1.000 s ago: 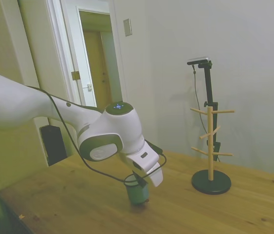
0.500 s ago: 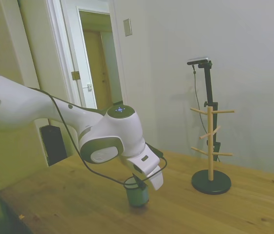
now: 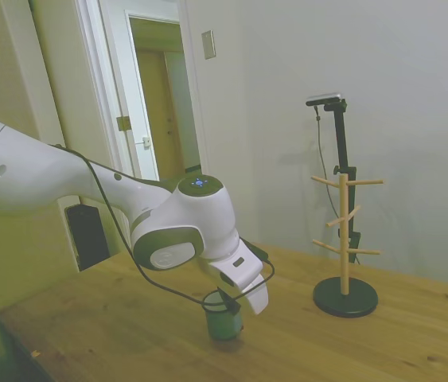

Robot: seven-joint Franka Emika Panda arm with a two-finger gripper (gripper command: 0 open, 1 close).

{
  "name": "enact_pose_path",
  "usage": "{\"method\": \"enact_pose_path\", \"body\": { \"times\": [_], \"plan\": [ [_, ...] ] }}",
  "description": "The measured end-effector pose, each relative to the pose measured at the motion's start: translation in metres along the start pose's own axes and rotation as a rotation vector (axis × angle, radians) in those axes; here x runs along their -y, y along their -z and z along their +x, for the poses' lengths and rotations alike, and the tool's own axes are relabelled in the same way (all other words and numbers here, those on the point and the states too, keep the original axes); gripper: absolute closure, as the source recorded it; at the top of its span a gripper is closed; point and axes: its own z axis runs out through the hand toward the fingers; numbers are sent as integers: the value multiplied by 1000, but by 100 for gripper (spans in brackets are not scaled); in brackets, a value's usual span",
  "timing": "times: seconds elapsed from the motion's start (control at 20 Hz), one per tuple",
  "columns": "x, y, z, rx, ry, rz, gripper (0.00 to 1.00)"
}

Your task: Unload the mug

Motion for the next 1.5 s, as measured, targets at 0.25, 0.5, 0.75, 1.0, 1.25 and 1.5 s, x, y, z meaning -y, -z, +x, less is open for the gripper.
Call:
{"method": "enact_pose_path", "body": {
  "times": [0.25, 0.5, 0.75, 1.0, 1.25, 1.5],
  "plan": [
    [-7, -1, 2, -13, 35, -61, 0],
    [-8, 6, 4, -12, 48, -116, 0],
    [11, 57, 14, -21, 63, -88, 0],
    [36, 131, -1, -4, 148, -114, 0],
    [69, 152, -4, -51, 230, -162, 0],
    [124, 114, -3, -85, 238, -159, 0]
  ]
}}
